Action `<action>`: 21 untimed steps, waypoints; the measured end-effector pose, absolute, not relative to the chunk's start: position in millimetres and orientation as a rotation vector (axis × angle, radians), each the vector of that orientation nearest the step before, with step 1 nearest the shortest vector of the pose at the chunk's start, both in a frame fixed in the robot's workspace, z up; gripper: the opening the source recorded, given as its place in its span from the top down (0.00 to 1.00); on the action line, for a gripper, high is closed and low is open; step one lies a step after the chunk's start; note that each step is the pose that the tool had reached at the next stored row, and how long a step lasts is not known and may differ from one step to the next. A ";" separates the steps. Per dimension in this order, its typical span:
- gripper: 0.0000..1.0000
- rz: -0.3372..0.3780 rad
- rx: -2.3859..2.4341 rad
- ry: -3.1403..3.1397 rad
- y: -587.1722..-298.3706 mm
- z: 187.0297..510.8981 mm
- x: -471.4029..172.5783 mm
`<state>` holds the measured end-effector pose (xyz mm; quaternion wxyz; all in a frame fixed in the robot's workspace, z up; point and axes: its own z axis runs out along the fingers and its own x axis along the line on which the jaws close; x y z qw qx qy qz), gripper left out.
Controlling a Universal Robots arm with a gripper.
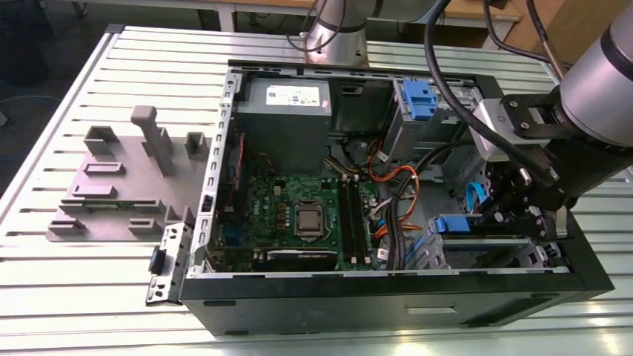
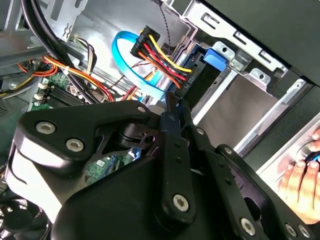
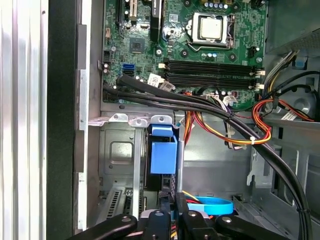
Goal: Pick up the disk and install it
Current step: 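Insert the second disk wire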
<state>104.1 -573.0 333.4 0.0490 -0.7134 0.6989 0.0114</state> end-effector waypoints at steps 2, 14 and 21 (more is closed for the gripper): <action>0.84 0.036 -2.173 2.129 -573.0 332.6 104.1; 0.84 0.036 -2.173 2.129 -573.2 328.1 104.1; 0.76 0.036 -2.173 2.129 -573.1 331.2 104.2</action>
